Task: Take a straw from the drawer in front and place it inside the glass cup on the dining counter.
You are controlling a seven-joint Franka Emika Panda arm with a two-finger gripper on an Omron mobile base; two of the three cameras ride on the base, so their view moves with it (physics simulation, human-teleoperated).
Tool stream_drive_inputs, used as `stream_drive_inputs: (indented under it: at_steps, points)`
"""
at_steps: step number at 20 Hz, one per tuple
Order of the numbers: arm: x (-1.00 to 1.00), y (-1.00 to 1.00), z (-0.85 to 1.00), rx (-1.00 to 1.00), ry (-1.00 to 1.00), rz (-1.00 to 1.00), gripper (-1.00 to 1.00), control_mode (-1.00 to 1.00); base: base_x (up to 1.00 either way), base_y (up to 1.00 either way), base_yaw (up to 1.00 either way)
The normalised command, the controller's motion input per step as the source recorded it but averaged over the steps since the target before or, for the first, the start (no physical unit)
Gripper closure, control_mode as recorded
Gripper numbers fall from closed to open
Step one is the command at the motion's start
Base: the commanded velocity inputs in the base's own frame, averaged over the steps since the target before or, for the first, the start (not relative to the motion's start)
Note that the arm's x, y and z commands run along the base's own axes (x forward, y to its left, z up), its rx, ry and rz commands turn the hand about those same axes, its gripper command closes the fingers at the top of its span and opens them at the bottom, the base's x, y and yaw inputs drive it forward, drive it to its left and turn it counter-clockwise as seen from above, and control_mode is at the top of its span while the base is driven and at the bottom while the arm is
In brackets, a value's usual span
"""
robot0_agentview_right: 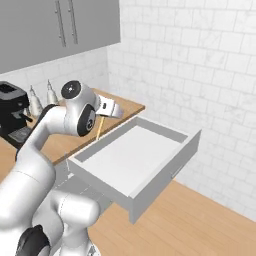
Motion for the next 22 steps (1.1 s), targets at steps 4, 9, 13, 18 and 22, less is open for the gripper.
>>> stream_drive_inputs:
  at_steps: [4, 9, 13, 18, 22]
  points:
    - [0.0, 0.0, 0.0, 0.0, 0.0, 0.0, 1.0, 1.0, -1.0, -0.22, -0.19]
    - [0.0, 0.0, 0.0, 0.0, 0.0, 0.0, 1.0, 1.0, -0.42, -0.31, -0.68]
    - [0.0, 0.0, 0.0, 0.0, 0.0, 0.0, 1.0, 1.0, 0.0, -0.26, -0.91]
    - [0.0, 0.0, 0.0, 0.0, 0.0, 0.0, 1.0, 1.0, 0.0, -0.36, -0.89]
    - [0.0, 0.0, 0.0, 0.0, 0.0, 0.0, 1.0, 1.0, 0.0, -0.41, -0.84]
